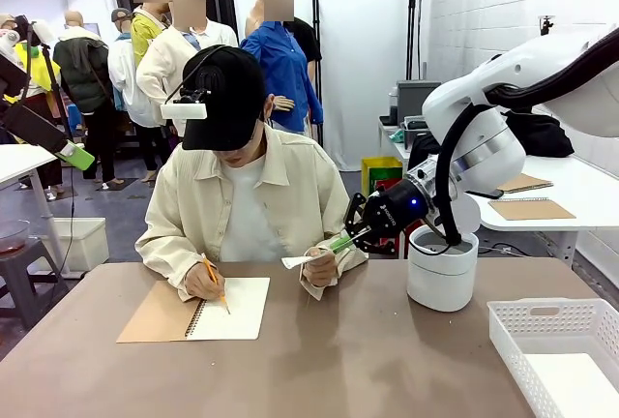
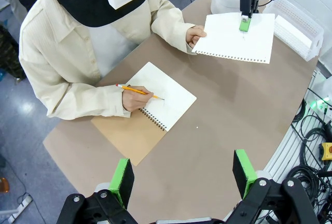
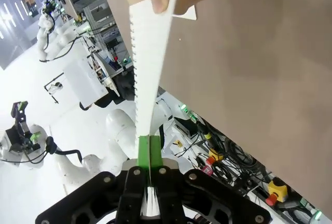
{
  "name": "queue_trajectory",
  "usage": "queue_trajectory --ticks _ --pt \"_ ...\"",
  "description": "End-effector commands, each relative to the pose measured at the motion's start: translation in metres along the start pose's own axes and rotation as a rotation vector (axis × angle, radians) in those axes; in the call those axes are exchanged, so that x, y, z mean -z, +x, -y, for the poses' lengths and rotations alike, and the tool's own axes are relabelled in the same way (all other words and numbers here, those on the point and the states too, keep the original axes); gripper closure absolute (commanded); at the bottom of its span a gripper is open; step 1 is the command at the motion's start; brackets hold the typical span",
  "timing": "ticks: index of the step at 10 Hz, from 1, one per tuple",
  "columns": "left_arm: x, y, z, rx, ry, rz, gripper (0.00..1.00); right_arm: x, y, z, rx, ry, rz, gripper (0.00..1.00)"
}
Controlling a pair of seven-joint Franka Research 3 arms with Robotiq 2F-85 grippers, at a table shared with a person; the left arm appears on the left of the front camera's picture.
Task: Sort the paper based on its condition.
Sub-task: If a person hands you a paper, place it in the Organizing basket , and if it's crumpled, put it in the Trash can.
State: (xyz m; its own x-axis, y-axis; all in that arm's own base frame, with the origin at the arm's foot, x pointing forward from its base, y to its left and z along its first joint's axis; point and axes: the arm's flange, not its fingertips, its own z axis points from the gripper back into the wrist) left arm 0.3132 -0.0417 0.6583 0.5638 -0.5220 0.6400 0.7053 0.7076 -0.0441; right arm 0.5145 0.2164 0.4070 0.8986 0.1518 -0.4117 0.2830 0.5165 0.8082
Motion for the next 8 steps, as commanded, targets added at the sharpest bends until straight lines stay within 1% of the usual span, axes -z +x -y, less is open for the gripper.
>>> queue_trajectory --ticks 1,2,3,5,6,7,8 --pt "-0.001 0.000 0.000 -0.001 0.001 0.005 0.00 -0.003 -0.011 -0.012 -0.122 0.004 0.029 1.00" --pt "-0.001 0.000 0.000 -0.001 0.001 0.005 0.00 -0.010 -0.018 -0.025 -0.190 -0.029 0.035 1.00" --pt "-0.001 0.000 0.000 -0.001 0.001 0.005 0.00 -0.016 -0.031 -0.037 -0.260 -0.097 0.005 1.00" --pt "-0.001 0.000 0.000 -0.001 0.001 0.005 0.00 -0.032 -0.064 -0.060 -0.342 -0.217 -0.052 1.00" --pt "-0.001 0.000 0.000 -0.001 0.001 0.005 0.00 -0.046 -0.083 -0.072 -0.387 -0.252 -0.040 1.00" --pt "-0.001 0.000 0.000 -0.001 0.001 0.005 0.00 -0.062 -0.105 -0.083 -0.467 -0.319 -0.024 1.00" --pt "-0.001 0.000 0.000 -0.001 0.001 0.005 0.00 -0.079 -0.132 -0.093 -0.572 -0.424 0.026 1.00"
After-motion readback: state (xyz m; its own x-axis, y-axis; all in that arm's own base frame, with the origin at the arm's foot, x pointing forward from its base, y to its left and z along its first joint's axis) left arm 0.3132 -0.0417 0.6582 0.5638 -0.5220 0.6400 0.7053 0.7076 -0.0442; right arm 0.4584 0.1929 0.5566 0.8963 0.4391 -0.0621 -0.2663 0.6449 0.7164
